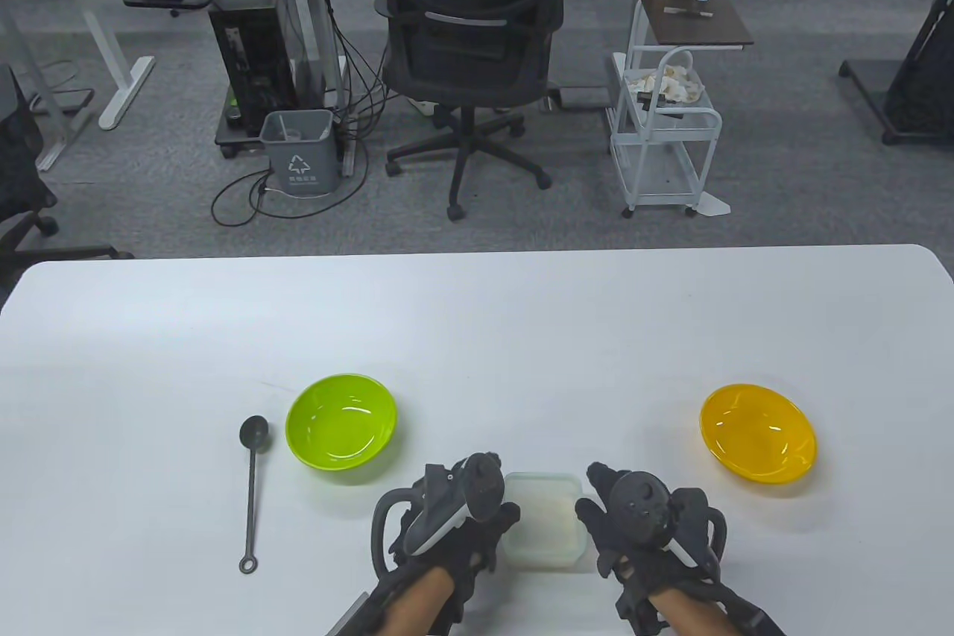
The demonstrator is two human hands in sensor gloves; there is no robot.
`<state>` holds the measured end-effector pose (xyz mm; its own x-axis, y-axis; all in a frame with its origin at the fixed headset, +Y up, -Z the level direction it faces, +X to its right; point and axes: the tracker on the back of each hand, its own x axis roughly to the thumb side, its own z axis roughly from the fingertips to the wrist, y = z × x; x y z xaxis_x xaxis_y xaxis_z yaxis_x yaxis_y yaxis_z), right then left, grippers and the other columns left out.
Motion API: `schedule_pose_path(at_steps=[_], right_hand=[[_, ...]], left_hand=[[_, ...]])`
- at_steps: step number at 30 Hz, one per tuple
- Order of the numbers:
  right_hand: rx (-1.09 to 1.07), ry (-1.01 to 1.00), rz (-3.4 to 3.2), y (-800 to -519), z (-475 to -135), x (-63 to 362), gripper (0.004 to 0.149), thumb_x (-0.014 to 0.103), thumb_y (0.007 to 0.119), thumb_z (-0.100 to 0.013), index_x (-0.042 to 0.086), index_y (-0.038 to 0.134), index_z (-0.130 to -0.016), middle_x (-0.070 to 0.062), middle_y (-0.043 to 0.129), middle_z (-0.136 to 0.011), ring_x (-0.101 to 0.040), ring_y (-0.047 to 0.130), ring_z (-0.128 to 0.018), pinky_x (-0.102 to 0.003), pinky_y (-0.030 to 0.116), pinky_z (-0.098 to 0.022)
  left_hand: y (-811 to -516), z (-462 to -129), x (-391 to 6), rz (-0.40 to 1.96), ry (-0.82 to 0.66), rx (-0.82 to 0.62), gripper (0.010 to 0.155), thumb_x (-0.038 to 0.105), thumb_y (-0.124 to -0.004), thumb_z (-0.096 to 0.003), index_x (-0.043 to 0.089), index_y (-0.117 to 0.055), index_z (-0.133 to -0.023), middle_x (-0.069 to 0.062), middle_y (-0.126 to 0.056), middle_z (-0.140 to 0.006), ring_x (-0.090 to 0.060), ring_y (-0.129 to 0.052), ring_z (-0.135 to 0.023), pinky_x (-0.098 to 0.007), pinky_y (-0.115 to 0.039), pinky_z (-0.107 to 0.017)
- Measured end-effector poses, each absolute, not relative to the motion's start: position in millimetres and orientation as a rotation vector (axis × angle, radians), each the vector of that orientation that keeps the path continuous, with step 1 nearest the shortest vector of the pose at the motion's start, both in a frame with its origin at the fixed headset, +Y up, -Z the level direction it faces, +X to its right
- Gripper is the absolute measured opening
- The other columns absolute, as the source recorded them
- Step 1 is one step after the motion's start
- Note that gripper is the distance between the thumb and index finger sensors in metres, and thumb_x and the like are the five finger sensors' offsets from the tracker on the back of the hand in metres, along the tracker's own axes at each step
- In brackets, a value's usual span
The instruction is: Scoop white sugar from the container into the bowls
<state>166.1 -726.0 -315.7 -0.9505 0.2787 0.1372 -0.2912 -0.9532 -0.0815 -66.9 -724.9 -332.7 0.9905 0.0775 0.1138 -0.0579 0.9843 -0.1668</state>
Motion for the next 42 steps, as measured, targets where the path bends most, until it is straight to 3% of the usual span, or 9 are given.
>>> schedule_pose_path(at_steps=[5,8,15,20,42], right_hand=[[0.353,-0.360,3.034,-706,-308,177,0.072,0.060,0.076,-0.044,0.032,0.053,-0.106,-0.011,0.055,-0.114,-0.036,0.070,-0.100,-0.058,0.052,-0.075],[0.355,-0.422,3.168,-702,-305,192,0.077,0.065,0.074,-0.043,0.034,0.047,-0.108,-0.010,0.045,-0.118,-0.038,0.056,-0.109,-0.062,0.044,-0.078],[0.276,-0.386,3.211,-715,-304,224,0.083,0.069,0.072,-0.041,0.036,0.041,-0.110,-0.009,0.033,-0.122,-0.040,0.039,-0.115,-0.066,0.033,-0.079],[0.221,-0.307,3.176,-727,-306,233,0.083,0.069,0.072,-0.041,0.036,0.042,-0.110,-0.009,0.034,-0.122,-0.040,0.039,-0.115,-0.067,0.032,-0.079],[0.176,-0.328,3.133,-729,-306,234,0.082,0.069,0.072,-0.041,0.034,0.044,-0.110,-0.010,0.039,-0.121,-0.039,0.043,-0.114,-0.066,0.034,-0.079]], left_hand=[[-711,-329,-51,-0.007,-0.273,-0.193,0.092,0.079,-0.067,-0.0353,0.047,-0.033,-0.115,0.010,-0.030,-0.127,-0.023,-0.047,-0.122,-0.059,-0.035,-0.087],[-711,-329,-40,0.005,-0.343,-0.311,0.097,0.081,-0.067,-0.0332,0.048,-0.027,-0.115,0.010,-0.018,-0.127,-0.026,-0.031,-0.125,-0.060,-0.024,-0.088],[-732,-332,-26,-0.010,-0.399,-0.479,0.106,0.081,-0.072,-0.0308,0.048,-0.016,-0.114,0.009,-0.002,-0.125,-0.028,-0.010,-0.124,-0.059,-0.012,-0.087],[-744,-336,-28,0.045,-0.420,-0.491,0.108,0.078,-0.076,-0.0319,0.046,-0.012,-0.113,0.008,0.000,-0.124,-0.026,-0.012,-0.125,-0.057,-0.013,-0.087],[-743,-340,-29,0.125,-0.423,-0.442,0.104,0.069,-0.086,-0.0323,0.044,-0.028,-0.115,0.007,-0.016,-0.127,-0.026,-0.026,-0.125,-0.055,-0.021,-0.090]])
